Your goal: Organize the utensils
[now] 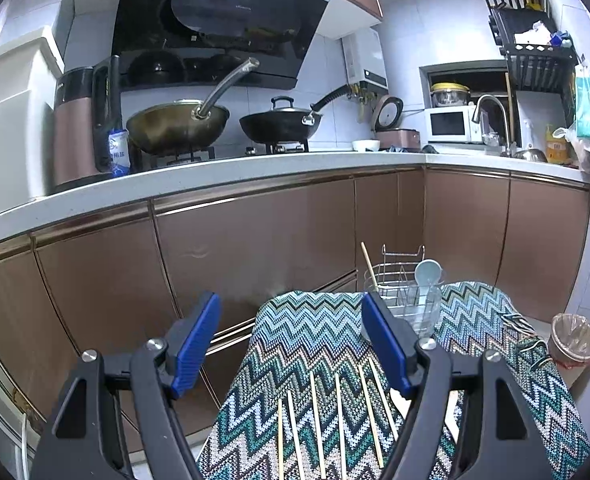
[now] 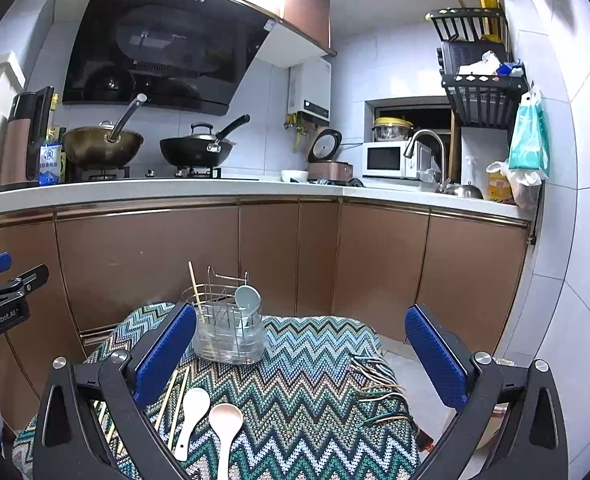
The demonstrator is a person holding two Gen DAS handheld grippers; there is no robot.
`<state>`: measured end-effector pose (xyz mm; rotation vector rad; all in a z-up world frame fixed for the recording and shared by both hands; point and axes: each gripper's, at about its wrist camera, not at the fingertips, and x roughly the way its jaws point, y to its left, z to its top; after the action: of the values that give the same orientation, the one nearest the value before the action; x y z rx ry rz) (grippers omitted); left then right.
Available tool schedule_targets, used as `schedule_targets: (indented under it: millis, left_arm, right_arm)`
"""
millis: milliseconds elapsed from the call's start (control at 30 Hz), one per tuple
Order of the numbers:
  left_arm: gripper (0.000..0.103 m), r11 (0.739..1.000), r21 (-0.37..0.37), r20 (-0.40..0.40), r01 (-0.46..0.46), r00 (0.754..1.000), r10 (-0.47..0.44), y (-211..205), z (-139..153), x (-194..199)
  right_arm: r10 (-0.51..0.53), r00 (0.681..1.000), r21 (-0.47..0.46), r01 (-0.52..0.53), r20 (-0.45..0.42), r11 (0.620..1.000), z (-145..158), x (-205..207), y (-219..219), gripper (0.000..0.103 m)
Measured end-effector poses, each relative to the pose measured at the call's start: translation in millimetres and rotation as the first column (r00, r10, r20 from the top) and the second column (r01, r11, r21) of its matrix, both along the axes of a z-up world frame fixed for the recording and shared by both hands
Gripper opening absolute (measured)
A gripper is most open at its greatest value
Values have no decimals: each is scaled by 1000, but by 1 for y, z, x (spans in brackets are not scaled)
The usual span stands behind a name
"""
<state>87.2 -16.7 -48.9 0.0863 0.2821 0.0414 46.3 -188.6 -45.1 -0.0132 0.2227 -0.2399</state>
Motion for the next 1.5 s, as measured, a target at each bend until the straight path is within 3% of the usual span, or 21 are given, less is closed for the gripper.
schedule_targets:
  millis: [967, 1267, 1500]
  left_arm:
    - [71, 1000, 27, -108, 8, 994, -5, -8, -26, 44]
    - [71, 997, -70, -194, 21, 980, -34, 25, -29, 66]
    - [71, 978, -200, -334, 53, 935, -119, 59, -47, 93]
  right_arm:
    - [60, 991, 29, -57, -117, 998, -31, 38, -7, 96]
    - [143, 972, 94, -127, -187, 987, -42, 56, -17, 83]
    - [288, 911, 222, -228, -294, 948, -70, 86, -24, 65]
